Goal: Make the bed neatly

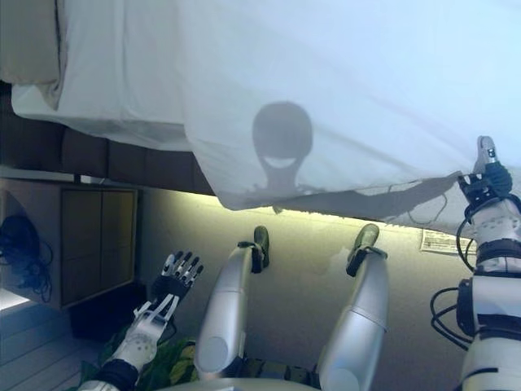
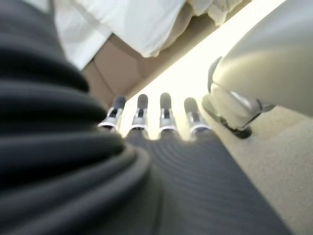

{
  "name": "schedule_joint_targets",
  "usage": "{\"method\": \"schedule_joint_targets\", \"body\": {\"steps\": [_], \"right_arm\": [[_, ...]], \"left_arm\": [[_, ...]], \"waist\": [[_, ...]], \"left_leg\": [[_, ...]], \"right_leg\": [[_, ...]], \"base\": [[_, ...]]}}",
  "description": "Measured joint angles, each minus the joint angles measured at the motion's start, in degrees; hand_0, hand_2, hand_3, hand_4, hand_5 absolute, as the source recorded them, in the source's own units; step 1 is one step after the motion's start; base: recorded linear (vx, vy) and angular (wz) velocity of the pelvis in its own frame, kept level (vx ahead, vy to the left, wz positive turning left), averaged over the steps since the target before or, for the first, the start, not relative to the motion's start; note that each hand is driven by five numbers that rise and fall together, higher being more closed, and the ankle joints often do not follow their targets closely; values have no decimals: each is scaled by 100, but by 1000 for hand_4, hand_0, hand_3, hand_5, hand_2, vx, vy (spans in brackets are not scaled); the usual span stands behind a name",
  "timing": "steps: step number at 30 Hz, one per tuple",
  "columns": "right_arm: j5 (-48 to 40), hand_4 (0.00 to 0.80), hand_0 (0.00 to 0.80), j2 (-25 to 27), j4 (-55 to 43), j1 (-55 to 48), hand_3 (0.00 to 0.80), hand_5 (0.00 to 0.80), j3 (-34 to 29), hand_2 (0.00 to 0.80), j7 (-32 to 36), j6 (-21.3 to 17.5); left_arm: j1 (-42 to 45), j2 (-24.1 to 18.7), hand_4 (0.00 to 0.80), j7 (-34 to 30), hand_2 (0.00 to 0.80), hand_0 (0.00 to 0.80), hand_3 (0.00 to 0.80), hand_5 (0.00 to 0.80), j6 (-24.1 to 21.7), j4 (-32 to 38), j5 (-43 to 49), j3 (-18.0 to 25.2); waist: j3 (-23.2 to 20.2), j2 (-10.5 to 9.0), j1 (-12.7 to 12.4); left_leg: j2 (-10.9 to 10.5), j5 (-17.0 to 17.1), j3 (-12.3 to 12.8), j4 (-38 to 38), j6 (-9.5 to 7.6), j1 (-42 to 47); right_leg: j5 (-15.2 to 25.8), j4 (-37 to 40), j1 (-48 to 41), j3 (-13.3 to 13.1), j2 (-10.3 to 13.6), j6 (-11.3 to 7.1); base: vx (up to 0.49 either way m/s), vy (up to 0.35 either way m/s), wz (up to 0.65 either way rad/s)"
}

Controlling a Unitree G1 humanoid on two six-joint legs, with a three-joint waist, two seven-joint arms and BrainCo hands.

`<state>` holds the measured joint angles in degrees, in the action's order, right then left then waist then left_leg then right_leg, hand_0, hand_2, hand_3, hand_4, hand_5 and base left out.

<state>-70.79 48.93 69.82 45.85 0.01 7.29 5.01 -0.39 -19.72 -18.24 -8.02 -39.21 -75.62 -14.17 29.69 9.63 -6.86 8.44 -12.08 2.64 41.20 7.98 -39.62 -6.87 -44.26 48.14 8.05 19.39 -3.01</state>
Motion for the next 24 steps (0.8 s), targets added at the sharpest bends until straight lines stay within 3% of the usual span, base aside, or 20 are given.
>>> {"method": "schedule_joint_targets", "body": {"steps": [3,5,6,7,17,21,24], "right_arm": [[408,0,0,10,1,-20,0,0,-1,0,-9,15],[695,141,141,18,11,-77,141,141,28,141,-18,62],[827,709,709,29,13,-104,709,709,44,709,-25,94],[890,800,800,53,17,-108,800,800,45,800,-25,95],[1082,800,800,141,7,-433,800,800,48,800,696,252],[1164,800,800,125,-2,-563,800,800,48,800,842,359],[1195,800,800,123,-7,-653,800,800,48,800,969,429]], "left_arm": [[76,8,0,-82,0,0,0,0,34,-44,14,34],[110,24,0,-92,0,0,0,0,99,-66,65,83],[138,25,0,-96,0,0,0,0,112,-65,65,86],[141,28,0,-101,0,0,0,0,118,-72,65,86],[138,122,0,-263,0,0,0,0,141,-317,294,226],[124,129,0,-270,0,0,0,0,144,-434,309,229],[127,128,0,-279,0,0,0,0,143,-500,504,244]], "waist": [[0,0,-8],[2,-3,-13],[2,-4,-8],[2,-4,-6],[21,-50,8],[22,-121,9],[6,-193,23]], "left_leg": [[2,21,3,-187,-31,312],[-4,47,10,-334,-68,527],[-6,55,15,-409,-81,637],[-5,56,20,-447,-81,689],[34,75,41,-928,-82,1543],[23,293,96,-1398,-14,1861],[26,389,174,-1754,-94,2195]], "right_leg": [[11,166,-322,51,-24,-15],[19,280,-540,79,-37,-28],[23,340,-647,100,-46,-35],[24,363,-688,106,-47,-37],[11,707,-1500,225,-128,-80],[178,1117,-1812,291,-177,-118],[306,1508,-2153,345,-237,-127]], "base": [[0,0,0],[0,0,0],[0,0,0],[39,26,-1],[5,21,-2],[18,50,0],[51,34,-6]]}}
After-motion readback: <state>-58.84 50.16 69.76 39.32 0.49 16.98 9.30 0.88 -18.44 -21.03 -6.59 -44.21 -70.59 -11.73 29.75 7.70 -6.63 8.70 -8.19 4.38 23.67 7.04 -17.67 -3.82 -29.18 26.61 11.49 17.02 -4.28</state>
